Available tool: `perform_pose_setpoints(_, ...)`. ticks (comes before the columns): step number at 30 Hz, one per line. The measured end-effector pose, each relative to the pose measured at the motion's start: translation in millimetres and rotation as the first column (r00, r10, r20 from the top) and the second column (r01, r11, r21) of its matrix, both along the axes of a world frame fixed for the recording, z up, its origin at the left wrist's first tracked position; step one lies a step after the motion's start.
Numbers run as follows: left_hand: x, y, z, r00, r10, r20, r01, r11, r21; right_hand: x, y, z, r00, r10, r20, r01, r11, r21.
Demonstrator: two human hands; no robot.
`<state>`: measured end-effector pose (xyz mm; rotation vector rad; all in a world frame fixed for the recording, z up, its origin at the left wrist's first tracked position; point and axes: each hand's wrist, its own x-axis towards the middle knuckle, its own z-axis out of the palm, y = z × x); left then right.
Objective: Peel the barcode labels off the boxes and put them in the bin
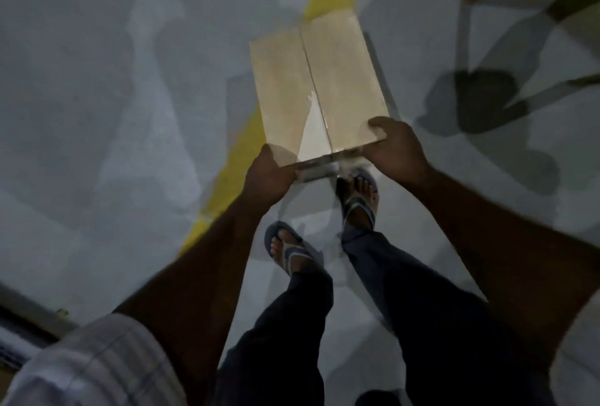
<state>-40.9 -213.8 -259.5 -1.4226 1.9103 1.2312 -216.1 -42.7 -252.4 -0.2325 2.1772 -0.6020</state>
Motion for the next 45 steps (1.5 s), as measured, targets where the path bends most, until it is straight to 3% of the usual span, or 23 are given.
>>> perform_pose_setpoints(5,-24.4,-21.3,157.2,0.993,-0.117,-0.020,0.109,0.967,-0.231,-30.7,-35.2,137.5,0.991,0.077,-0.113,-0.087,0.993,-0.085)
perform_pose_setpoints(8,-23.8,-27.2,240.0,0.994,-0.097,-0.042,0.081,0.955,-0.286,-35.8,-48.2,216.1,0.981,0.115,-0.154,-0.132,0.986,-0.104)
perform_pose_setpoints(16,7.9,-29.8,465.1,0.970,0.088,-0.226,-0.172,0.907,-0.385,-23.8,-65.8,426.2,0.937,0.106,-0.334,-0.181,0.962,-0.203)
perform_pose_setpoints(22,64.9,-28.3,566.6,0.891,0.319,-0.322,-0.442,0.770,-0.461,7.4,-99.3,527.4,0.902,0.230,-0.366,-0.359,0.871,-0.335)
perform_pose_setpoints(24,91.2,-22.7,585.1,0.778,0.484,-0.401,-0.621,0.690,-0.371,20.7,-114.4,552.8,0.899,0.267,-0.346,-0.395,0.835,-0.383)
perform_pose_setpoints(27,140.2,-3.1,606.2,0.371,0.788,-0.492,-0.922,0.377,-0.090,40.6,-137.2,585.6,0.942,0.243,-0.231,-0.330,0.790,-0.517)
perform_pose_setpoints(30,185.3,40.4,602.9,0.016,0.937,-0.348,-0.941,0.133,0.312,67.5,-155.8,597.2,0.939,0.342,-0.029,-0.308,0.804,-0.508)
perform_pose_setpoints(31,195.9,58.5,602.0,-0.045,0.959,-0.279,-0.907,0.078,0.414,81.8,-160.0,597.8,0.910,0.413,0.031,-0.351,0.808,-0.473)
perform_pose_setpoints(34,226.1,98.4,595.6,-0.182,0.956,-0.232,-0.880,-0.053,0.472,131.8,-168.8,593.0,0.796,0.605,0.011,-0.554,0.736,-0.390)
perform_pose_setpoints(38,271.7,134.7,603.2,-0.294,0.906,-0.303,-0.935,-0.207,0.289,199.8,-176.3,597.3,0.609,0.793,-0.029,-0.747,0.560,-0.358)
perform_pose_setpoints(42,330.5,158.5,611.7,-0.301,0.878,-0.372,-0.953,-0.261,0.156,274.1,-184.0,609.1,0.490,0.870,-0.065,-0.826,0.439,-0.354)
perform_pose_setpoints(45,363.5,178.9,635.6,-0.256,0.814,-0.521,-0.957,-0.291,0.017,333.4,-178.3,612.6,0.330,0.934,-0.138,-0.919,0.284,-0.273)
